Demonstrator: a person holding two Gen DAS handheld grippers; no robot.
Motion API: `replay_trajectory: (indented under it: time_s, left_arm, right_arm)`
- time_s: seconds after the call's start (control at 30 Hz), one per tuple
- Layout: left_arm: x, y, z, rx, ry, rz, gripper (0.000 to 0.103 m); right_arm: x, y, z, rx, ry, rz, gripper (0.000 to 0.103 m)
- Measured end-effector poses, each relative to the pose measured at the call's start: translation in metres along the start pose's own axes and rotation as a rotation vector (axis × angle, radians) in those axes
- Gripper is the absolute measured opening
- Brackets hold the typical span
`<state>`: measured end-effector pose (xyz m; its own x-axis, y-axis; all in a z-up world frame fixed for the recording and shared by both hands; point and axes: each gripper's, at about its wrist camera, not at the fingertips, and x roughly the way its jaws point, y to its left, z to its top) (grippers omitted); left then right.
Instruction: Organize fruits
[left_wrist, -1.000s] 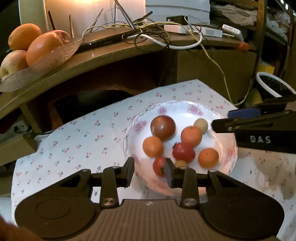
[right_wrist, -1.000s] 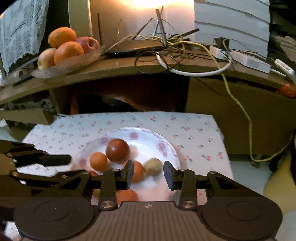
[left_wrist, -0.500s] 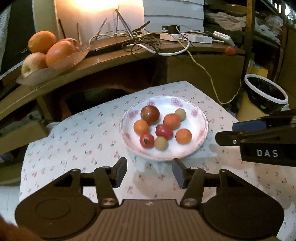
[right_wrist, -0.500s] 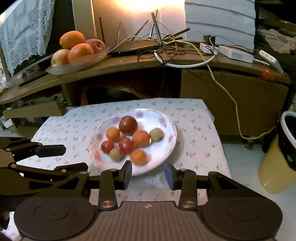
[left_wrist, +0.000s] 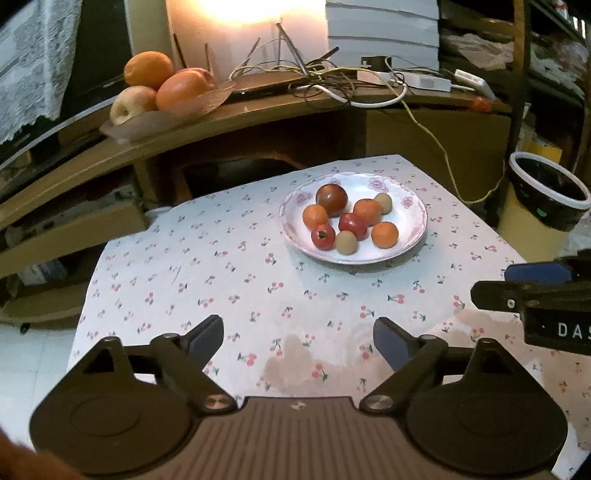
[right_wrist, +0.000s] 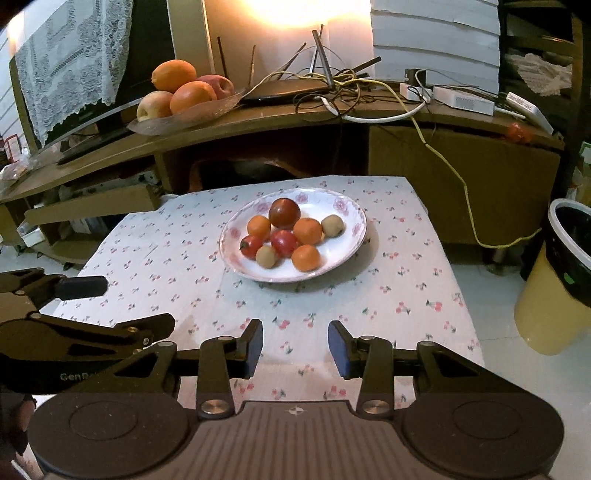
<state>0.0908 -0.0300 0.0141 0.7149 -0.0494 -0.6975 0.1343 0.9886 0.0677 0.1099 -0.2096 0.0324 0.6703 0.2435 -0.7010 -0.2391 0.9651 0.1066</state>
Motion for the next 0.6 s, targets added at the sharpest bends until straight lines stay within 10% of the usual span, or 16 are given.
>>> replay_trajectory:
  time_s: [0.6]
  left_arm:
    - [-0.027, -0.011, -0.031, 0.018, 0.020, 0.073, 0.103]
  right_arm:
    - [-0.032, 0.012, -0.035, -0.013, 0.002, -0.007, 0.044]
